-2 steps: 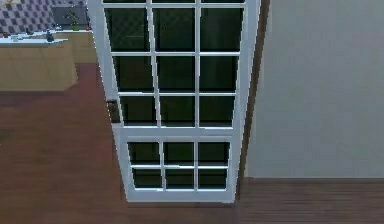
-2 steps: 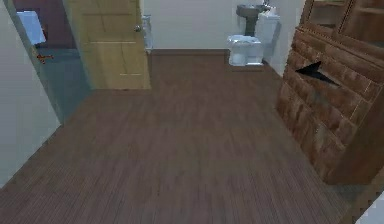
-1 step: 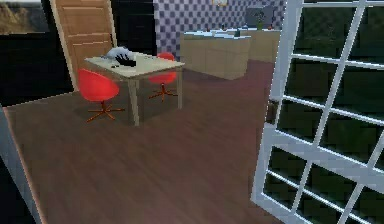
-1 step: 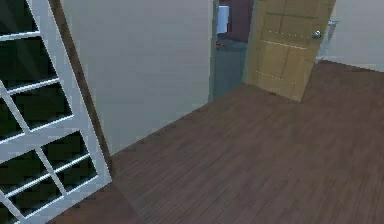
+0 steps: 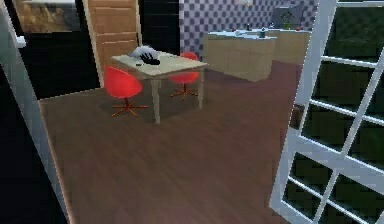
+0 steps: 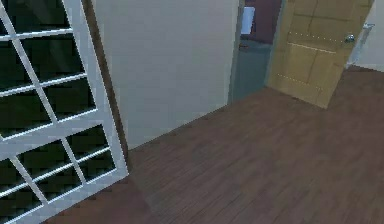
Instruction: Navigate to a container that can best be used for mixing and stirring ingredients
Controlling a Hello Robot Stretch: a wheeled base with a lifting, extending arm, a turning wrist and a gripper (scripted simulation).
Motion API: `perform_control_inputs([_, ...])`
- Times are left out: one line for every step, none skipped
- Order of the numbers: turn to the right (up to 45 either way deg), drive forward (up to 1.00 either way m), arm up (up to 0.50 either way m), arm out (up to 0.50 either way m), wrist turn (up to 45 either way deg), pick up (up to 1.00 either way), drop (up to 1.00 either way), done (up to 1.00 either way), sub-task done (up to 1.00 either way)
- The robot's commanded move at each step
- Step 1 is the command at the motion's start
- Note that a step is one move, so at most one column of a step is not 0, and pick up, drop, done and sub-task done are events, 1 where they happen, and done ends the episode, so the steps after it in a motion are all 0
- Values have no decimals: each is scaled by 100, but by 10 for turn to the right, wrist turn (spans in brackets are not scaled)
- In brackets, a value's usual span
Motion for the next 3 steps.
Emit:
perform_control_inputs([0,90,0,0,0,0,0,0,0])
perform_control_inputs([210,0,0,0,0,0,0,0,0])
perform_control_inputs([0,100,0,0,0,0,0,0,0])
